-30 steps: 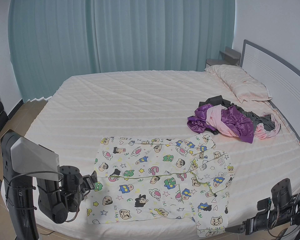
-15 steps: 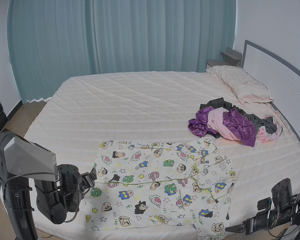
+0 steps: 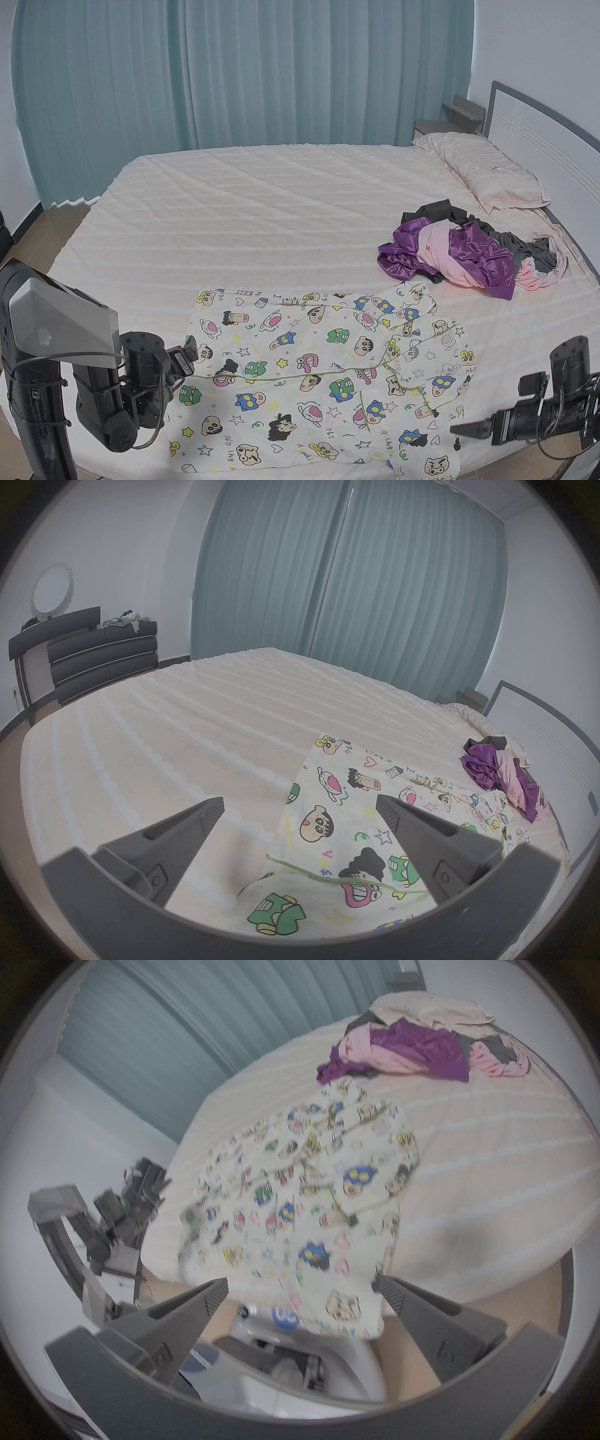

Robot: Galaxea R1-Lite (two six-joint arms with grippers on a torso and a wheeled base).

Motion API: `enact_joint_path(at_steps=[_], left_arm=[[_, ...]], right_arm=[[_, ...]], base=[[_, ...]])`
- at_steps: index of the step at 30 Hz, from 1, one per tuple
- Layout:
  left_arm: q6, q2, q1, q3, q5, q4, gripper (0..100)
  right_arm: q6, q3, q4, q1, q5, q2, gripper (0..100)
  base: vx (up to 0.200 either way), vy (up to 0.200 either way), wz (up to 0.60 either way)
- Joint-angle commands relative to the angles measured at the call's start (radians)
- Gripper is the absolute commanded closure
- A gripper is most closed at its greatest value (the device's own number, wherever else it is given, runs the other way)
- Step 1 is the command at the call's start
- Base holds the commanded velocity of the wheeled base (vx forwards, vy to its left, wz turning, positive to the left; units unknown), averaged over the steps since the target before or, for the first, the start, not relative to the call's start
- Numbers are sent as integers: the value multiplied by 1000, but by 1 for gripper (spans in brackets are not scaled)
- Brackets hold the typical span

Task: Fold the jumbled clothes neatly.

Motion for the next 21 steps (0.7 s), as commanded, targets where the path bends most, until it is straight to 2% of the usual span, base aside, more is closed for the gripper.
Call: enact_joint_path(at_steps=[1,2,6,12,15,21], left_arm=[[-19,5,-39,4,11,-18,0],[-20,5,-41,4,13,-18,0],[-25,11,-73,7,54,-18,0],[-29,8,-112,24,100,-18,0],[-35,1,-113,30,100,-18,0],[-98,-11,-113,33,102,-18,0]], right_arm=[[88,-195,-11,-39,-2,53,0],[97,-206,-11,-39,-2,56,0],[306,-362,-16,-39,5,191,0],[469,-594,-57,-41,-22,487,0],[530,-703,-93,-38,-63,634,0],[542,-943,-80,-13,-130,865,0]], base=[[0,-200,0],[0,-200,0],[0,-200,0],[0,0,0],[0,0,0],[0,0,0]])
